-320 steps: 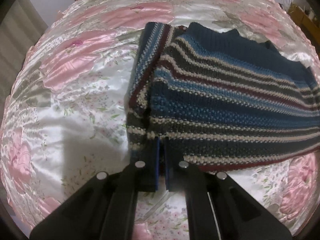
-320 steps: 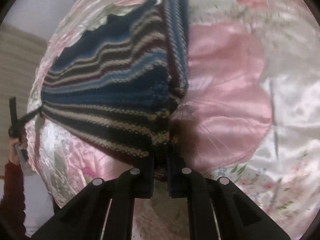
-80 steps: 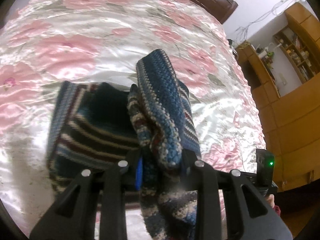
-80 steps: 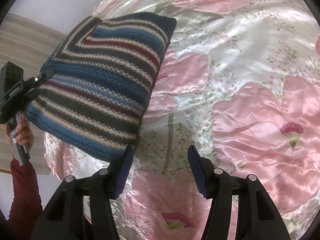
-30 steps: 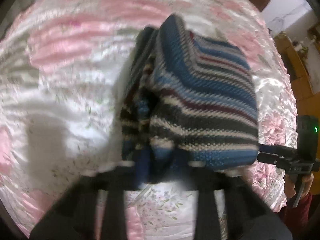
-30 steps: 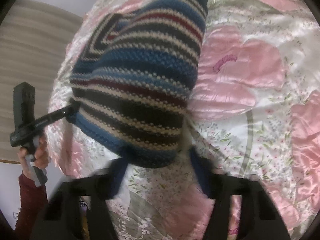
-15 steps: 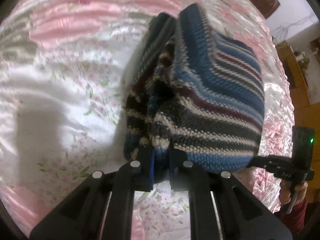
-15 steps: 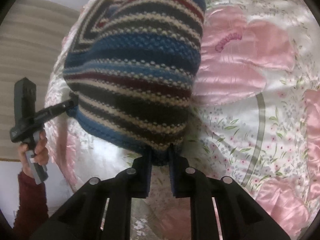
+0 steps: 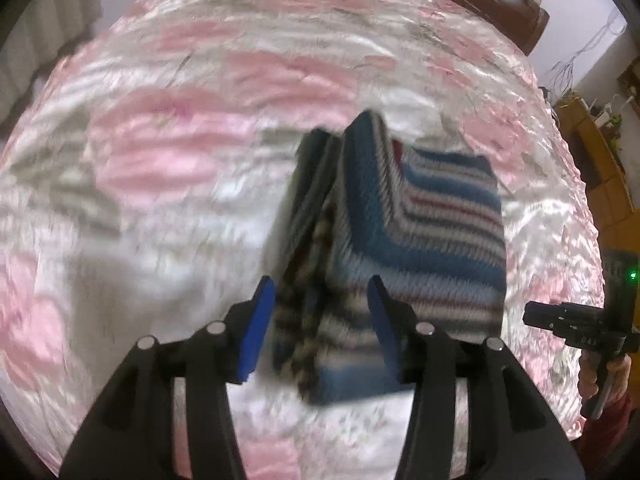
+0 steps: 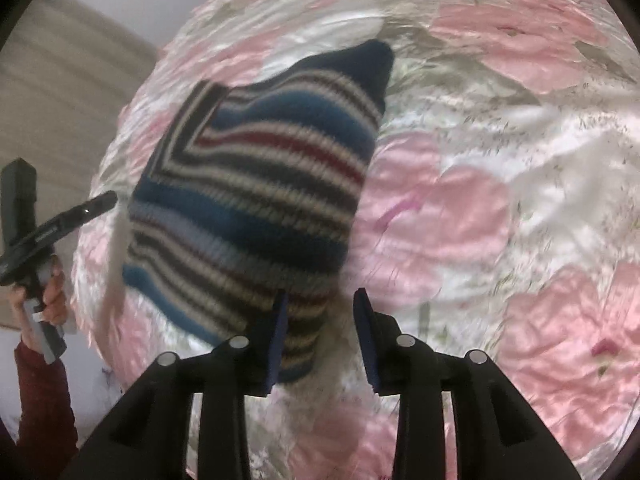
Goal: Fold small clothes
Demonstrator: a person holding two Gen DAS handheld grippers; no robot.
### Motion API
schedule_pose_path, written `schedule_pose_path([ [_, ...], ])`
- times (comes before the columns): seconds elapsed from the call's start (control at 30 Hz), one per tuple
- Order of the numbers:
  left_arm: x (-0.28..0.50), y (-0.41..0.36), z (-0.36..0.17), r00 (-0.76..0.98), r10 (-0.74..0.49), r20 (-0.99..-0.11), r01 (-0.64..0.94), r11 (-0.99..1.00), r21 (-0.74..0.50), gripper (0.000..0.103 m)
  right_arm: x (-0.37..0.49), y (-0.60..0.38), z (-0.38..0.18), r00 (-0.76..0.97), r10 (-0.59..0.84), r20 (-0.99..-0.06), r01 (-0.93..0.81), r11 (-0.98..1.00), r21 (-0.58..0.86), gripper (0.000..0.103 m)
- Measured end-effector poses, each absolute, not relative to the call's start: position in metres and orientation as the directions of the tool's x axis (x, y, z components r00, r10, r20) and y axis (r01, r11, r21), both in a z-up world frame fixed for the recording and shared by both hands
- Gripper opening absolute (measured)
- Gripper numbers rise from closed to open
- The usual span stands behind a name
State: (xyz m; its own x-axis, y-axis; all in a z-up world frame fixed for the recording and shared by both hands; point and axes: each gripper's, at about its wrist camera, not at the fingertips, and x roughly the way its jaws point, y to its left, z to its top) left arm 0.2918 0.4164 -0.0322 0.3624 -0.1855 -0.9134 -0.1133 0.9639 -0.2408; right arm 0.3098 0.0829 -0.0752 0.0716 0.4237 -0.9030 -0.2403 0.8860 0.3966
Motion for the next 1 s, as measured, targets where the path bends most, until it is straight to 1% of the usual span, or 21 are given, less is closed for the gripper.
schedule_pose_path([
  [0.07,0.322,0.404,-0.034,0.351,-0.197,-0.916,-0.085,0.967,-0.241,0.049,0.322,0.084,-0.078,0.073,0.410,-0.909,-0.228,0.895,0.385,0.037],
  [0.2,0.366,0.391,-0.044,0.350,-0.195,-0.916,-0.081,0.968,-0.237,0.049,0.330,0.091,-0.087,0.071,0.406,-0.911,-0.221,0.897,0.383,0.040],
  [0.33,0.385,0.376,-0.057,0.331,-0.212,-0.920,-0.053,0.969,-0.242,0.049,0.332,0.094,-0.097,0.059,0.413,-0.909,-0.214,0.895,0.392,0.041],
  [0.4,0.392,0.375,-0.064,0.311,-0.190,-0.931,-0.070,0.973,-0.221,0.038,0.331,0.093,-0.099,0.061,0.421,-0.905,-0.212,0.891,0.400,0.042],
  [0.43,0.394,0.377,-0.069,0.301,-0.182,-0.936,-0.090,0.972,-0.218,0.020,0.331,0.091,-0.100,0.064,0.426,-0.902,-0.211,0.889,0.405,0.042],
  [0.47,0.394,0.382,-0.071,0.298,-0.184,-0.937,-0.107,0.969,-0.224,0.011,0.331,0.092,-0.100,0.064,0.429,-0.901,-0.209,0.889,0.408,0.043],
  [0.53,0.391,0.391,-0.073,0.313,-0.225,-0.923,-0.129,0.953,-0.276,0.009,0.330,0.090,-0.100,0.065,0.430,-0.900,-0.210,0.888,0.409,0.043],
  [0.6,0.384,0.396,-0.070,0.335,-0.238,-0.912,-0.125,0.948,-0.293,0.009,0.330,0.090,-0.101,0.067,0.424,-0.903,-0.212,0.891,0.403,0.043],
  [0.73,0.376,0.407,-0.079,0.338,-0.208,-0.918,-0.157,0.949,-0.272,0.008,0.330,0.091,-0.104,0.069,0.417,-0.906,-0.202,0.895,0.397,0.047],
  [0.83,0.377,0.408,-0.102,0.282,-0.209,-0.936,-0.182,0.946,-0.266,0.009,0.331,0.090,-0.104,0.066,0.412,-0.909,-0.196,0.898,0.393,0.047],
  [0.9,0.377,0.406,-0.100,0.289,-0.200,-0.936,-0.168,0.952,-0.256,0.010,0.330,0.090,-0.100,0.070,0.411,-0.909,-0.201,0.898,0.390,0.047],
  [0.93,0.376,0.406,-0.096,0.293,-0.204,-0.934,-0.161,0.952,-0.259,0.014,0.330,0.090,-0.098,0.073,0.411,-0.909,-0.208,0.898,0.389,0.048],
  [0.97,0.375,0.406,-0.092,0.295,-0.210,-0.932,-0.157,0.952,-0.264,0.021,0.329,0.090,-0.094,0.077,0.411,-0.908,-0.216,0.896,0.387,0.048],
  [1.0,0.373,0.407,-0.087,0.295,-0.223,-0.929,-0.149,0.950,-0.275,0.028,0.329,0.090,-0.092,0.080,0.410,-0.908,-0.218,0.896,0.386,0.052],
])
